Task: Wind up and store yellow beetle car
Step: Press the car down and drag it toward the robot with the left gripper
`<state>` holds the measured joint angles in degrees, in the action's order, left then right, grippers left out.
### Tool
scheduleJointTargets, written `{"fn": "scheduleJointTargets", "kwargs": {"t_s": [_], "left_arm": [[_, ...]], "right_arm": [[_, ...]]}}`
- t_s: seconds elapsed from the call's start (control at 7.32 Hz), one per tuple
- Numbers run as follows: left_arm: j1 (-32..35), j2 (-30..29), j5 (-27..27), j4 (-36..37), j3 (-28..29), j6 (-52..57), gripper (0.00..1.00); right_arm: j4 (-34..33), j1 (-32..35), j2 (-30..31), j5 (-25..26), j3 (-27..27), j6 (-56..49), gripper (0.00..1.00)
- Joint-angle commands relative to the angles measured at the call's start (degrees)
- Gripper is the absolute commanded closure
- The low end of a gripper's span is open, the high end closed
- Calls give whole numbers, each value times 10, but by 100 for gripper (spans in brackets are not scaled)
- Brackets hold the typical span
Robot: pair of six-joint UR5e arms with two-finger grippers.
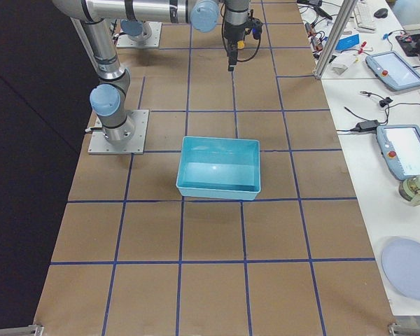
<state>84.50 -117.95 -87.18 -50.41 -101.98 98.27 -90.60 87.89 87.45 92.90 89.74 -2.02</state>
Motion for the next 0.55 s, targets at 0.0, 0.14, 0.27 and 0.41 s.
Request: {"fn": "scheduleJointTargets", "kwargs": {"t_s": [0.0,0.14,0.27,0.41], "left_arm": [[-3,0,2,2,2,3,55],[-5,-3,2,2,5,3,56],[-6,-8,3,2,5,3,56],[-7,-9,3,1,5,5,58]], "right_arm": [[0,0,0,0,0,0,0],[0,0,0,0,0,0,0],[0,0,0,0,0,0,0],[0,0,0,0,0,0,0]]}}
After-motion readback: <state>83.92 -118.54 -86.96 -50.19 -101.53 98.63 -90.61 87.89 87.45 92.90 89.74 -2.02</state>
